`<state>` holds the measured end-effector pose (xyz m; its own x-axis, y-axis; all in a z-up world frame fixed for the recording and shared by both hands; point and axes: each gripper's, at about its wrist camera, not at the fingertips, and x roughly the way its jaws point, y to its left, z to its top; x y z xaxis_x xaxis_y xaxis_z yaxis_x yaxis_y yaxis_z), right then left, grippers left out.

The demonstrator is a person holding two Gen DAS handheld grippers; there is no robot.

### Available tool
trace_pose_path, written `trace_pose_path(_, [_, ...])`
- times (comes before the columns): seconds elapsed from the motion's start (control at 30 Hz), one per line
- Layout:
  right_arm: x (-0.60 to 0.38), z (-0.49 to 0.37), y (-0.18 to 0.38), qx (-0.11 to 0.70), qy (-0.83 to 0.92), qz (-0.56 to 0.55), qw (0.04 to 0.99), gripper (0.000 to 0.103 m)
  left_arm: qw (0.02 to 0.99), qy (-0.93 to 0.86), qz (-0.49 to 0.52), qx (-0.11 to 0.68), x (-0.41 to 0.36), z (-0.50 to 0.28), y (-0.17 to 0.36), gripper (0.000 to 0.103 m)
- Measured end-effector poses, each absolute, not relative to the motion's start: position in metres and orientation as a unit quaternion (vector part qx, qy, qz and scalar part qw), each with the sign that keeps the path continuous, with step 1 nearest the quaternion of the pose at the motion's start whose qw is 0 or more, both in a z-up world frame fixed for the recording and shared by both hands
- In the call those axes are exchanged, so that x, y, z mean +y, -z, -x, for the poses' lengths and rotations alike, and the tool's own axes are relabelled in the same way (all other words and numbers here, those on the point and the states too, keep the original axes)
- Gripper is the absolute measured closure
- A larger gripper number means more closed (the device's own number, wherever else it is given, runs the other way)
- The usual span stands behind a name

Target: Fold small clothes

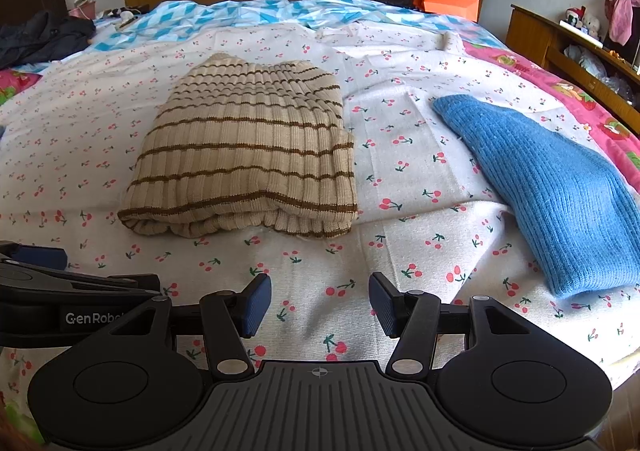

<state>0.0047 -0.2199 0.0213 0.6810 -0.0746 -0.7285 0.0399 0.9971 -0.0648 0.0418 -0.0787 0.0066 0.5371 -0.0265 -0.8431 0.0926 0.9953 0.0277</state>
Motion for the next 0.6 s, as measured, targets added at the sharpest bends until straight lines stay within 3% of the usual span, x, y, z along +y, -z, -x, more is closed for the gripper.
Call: trace_pose_path(0.6, [-0.2202, -0.0041, -0.0214, 0.398, 0.031, 0.021, 0.917, 0.049, 0.877, 0.031, -0.035, 0.478, -0.0796, -0.04, -0.0074, 0.014])
